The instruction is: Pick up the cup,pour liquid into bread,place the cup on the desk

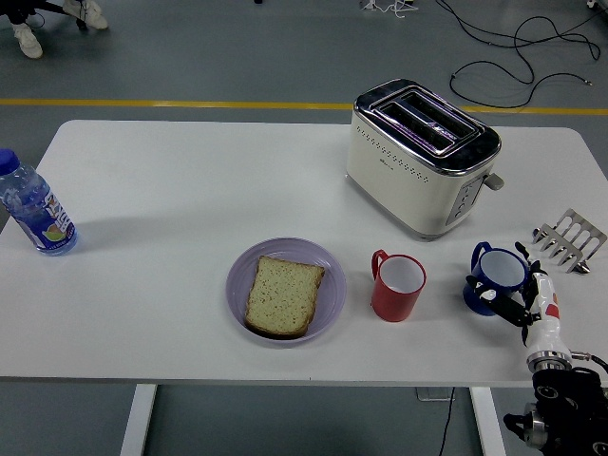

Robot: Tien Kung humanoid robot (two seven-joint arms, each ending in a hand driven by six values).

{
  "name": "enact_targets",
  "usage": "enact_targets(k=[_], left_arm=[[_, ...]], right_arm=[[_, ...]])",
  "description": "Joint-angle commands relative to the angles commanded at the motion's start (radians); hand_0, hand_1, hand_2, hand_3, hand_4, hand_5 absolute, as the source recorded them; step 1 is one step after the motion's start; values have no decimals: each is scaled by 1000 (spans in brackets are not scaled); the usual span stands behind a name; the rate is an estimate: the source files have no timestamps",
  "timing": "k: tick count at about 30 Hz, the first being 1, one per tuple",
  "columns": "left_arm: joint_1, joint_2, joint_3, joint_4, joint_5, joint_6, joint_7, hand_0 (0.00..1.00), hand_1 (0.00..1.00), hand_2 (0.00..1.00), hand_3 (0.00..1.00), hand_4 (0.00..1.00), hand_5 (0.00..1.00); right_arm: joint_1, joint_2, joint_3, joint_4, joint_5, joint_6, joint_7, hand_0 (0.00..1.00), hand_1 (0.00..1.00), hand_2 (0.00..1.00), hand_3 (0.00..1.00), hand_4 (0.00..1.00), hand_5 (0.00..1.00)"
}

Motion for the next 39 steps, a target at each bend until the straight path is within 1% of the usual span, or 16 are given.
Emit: enact_targets(k=[4,5,10,11,16,17,28,29,34,35,39], left_arm=[[-2,0,-3,0,5,0,1,655,696,718,612,348,935],[-2,0,-3,0,5,0,1,655,696,718,612,348,934],[-4,0,-2,0,1,0,0,655,696,718,612,348,934],[-5,0,1,0,0,1,0,655,696,718,611,347,933],[-6,0,3,0,-4,1,0,655,696,718,611,347,933],[-7,-1,4,0,-4,1,0,655,696,718,611,347,934],[-3,-3,14,0,-13,1,-1,655,696,718,611,346,933],[-3,-3,14,0,-13,1,-1,656,695,718,611,346,933],[0,-3,16,0,-12,1,0,656,695,718,611,346,933],[2,-3,17,0,-14,1,0,656,695,718,611,346,933],[4,0,22,0,-17,0,-1,656,695,718,611,346,933]], right_arm=[[4,2,-7,-8,22,-4,14,757,696,768,836,958,116],[4,2,-8,-10,25,-4,17,720,660,718,816,953,122],[8,3,-9,-12,44,-9,33,720,660,718,816,953,122],[10,3,-10,-15,50,-11,38,666,596,650,762,937,120],[14,4,-17,-25,62,-9,44,666,596,650,762,937,120],[15,4,-18,-28,64,-8,44,623,568,624,737,921,122],[17,5,-34,-51,93,-4,56,607,553,611,727,923,121],[17,5,-35,-52,95,-4,57,519,481,544,627,888,106],[14,4,-39,-49,110,-5,72,519,481,544,627,888,106],[13,4,-39,-45,113,-9,78,417,400,521,570,866,98],[9,0,-29,-27,104,-20,84,417,400,521,570,866,98]])
